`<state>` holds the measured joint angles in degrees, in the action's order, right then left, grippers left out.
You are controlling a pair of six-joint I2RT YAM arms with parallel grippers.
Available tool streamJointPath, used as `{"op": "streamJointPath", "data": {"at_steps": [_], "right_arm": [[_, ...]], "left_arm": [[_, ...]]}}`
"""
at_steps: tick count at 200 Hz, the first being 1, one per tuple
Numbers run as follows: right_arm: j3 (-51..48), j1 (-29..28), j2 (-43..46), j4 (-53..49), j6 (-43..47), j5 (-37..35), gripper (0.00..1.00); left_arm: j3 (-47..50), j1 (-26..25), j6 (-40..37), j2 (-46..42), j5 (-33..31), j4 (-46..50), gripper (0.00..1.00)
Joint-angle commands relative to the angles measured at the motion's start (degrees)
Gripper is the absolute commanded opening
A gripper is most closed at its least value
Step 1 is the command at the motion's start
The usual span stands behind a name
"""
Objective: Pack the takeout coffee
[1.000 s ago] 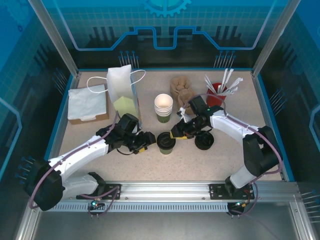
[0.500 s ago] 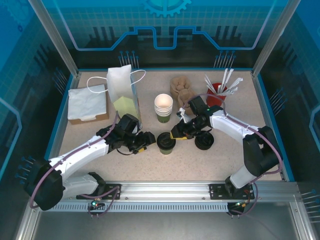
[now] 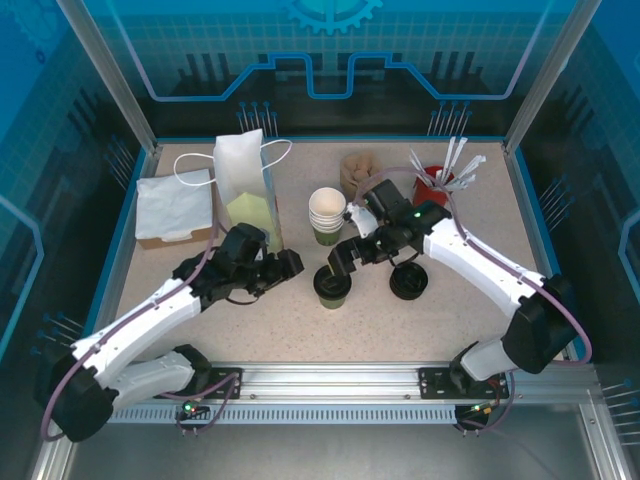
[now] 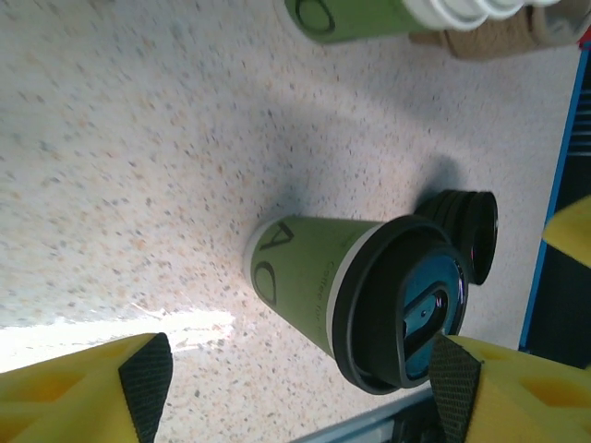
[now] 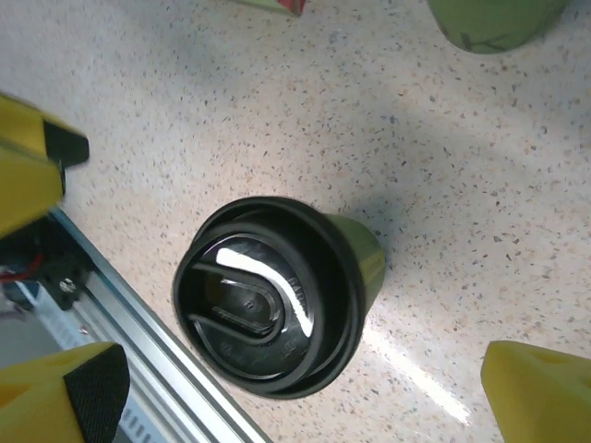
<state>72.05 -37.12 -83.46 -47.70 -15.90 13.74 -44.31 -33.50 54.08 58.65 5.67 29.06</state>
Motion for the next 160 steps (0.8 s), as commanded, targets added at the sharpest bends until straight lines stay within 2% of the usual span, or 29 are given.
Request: {"op": "streamJointPath", "data": {"at_steps": [1,21,46,122,160], "right_arm": [[2.48,-4.93,0.56,-6.86,4.04,-12.4,1.0],[4.91,-8.76,-1.74,-9.39,5.43,-16.88,1.0],[7.78,-11.12,-5.82,-11.74,6.73,-18.55,1.0],[13.2,-14.17,-13.9,-14.6,9.27,-18.15,1.0],[13.42,-14.73,-15.31,-14.35,10.18,-15.55,1.0]], "left_arm": [[-1.08,1.15,-1.59,-4.46,-7.59,5.77,0.81],[-0.07,2.3,-1.53,-8.59,-10.45,7.7,0.84],[0.46,4.04,-1.57,-12.2,-11.55,10.44,0.85],[2.19,4.68,-0.79,-14.31,-10.87,11.25,0.85],[2.12,4.84,-1.0,-14.16,-10.6,11.26,0.85]]}}
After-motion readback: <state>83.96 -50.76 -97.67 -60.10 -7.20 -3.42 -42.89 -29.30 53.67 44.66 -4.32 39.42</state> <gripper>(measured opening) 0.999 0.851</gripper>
